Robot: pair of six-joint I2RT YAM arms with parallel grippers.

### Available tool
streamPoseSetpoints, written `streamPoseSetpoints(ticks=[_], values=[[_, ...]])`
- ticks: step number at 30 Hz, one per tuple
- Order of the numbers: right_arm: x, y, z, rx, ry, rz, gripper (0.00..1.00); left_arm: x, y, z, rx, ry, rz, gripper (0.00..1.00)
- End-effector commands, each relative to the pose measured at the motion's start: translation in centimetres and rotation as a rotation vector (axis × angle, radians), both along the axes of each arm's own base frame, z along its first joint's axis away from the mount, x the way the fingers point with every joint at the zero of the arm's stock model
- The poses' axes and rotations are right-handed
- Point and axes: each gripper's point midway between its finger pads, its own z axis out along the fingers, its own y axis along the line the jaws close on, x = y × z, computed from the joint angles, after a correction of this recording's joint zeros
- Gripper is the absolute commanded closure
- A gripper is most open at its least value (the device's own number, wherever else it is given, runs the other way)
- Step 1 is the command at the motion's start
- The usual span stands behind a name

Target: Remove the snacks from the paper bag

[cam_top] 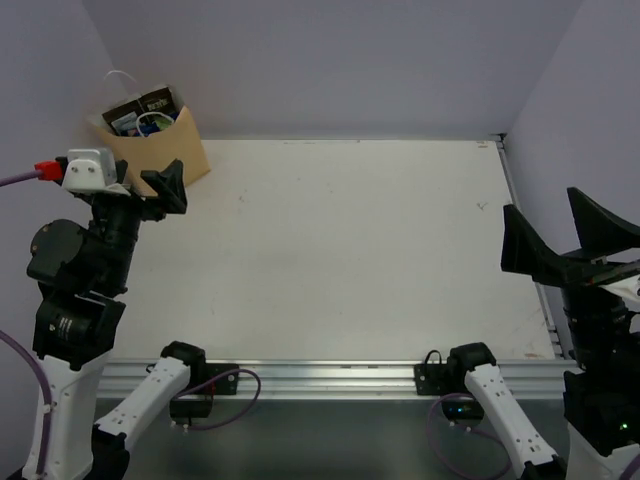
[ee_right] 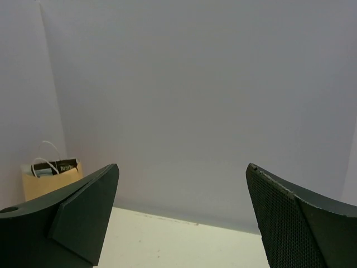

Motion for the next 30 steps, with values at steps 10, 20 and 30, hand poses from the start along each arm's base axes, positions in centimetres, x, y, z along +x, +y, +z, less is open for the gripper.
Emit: streamPoseSetpoints(ticks=[10,20,30], values=[[5.9,4.4,-6.7,0.035,0.269,0.198,0.01,9.3,0.1,-5.9,-0.029,0.273,0.181,0.0],[9.8,10.3,-16.8,-0.039,0.732,0.462,0.01,22.6,6.6,-5.7,0.113,0.343,0.359,0.0],[10.2,13.0,-21.3,-0.044,0.928,0.627,0.01,27.8,10.8,-7.6,0.337,0.435,0.37,0.01]])
